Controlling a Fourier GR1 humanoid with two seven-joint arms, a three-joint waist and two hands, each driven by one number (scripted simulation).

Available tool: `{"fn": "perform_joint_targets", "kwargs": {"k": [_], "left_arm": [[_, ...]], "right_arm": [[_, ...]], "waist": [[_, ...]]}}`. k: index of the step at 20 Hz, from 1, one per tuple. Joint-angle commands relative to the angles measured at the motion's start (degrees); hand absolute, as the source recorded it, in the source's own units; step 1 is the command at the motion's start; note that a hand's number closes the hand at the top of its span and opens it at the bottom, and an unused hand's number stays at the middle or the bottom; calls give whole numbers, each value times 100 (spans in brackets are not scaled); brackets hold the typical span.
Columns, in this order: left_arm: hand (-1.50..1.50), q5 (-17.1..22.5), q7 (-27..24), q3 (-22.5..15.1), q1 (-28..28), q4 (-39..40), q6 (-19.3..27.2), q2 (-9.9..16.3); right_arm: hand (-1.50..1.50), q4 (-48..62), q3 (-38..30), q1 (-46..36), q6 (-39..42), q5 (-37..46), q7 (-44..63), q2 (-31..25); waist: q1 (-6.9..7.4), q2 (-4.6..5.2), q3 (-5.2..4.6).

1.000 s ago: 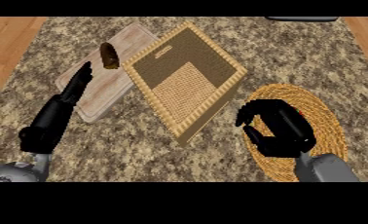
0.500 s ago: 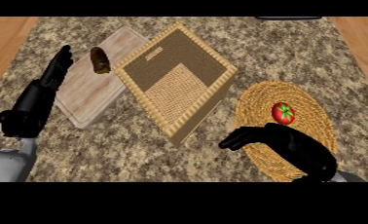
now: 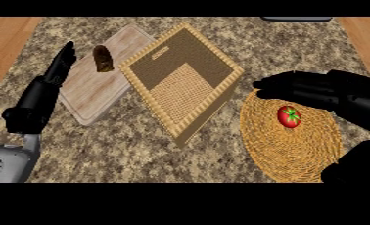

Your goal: Pick the tomato from the placemat and place it in the basket

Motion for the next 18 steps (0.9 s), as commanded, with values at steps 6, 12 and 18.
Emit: {"fn": "perform_joint_targets", "kwargs": {"k": [6, 12, 18], "left_arm": [[0, -9, -52, 52, -16, 79, -138, -67], [0, -21, 42, 239, -183, 81, -318, -87], [0, -330, -32, 141, -156, 216, -172, -396]], "right_arm": [[-150, 605, 549, -1503, 2276, 555, -156, -1021], [-150, 1398, 985, -1765, 2458, 1900, -793, -414], [-150, 2117, 1301, -1774, 2096, 2894, -1968, -523]], "waist": [[120, 38, 16], [53, 33, 27], [40, 45, 30]]}}
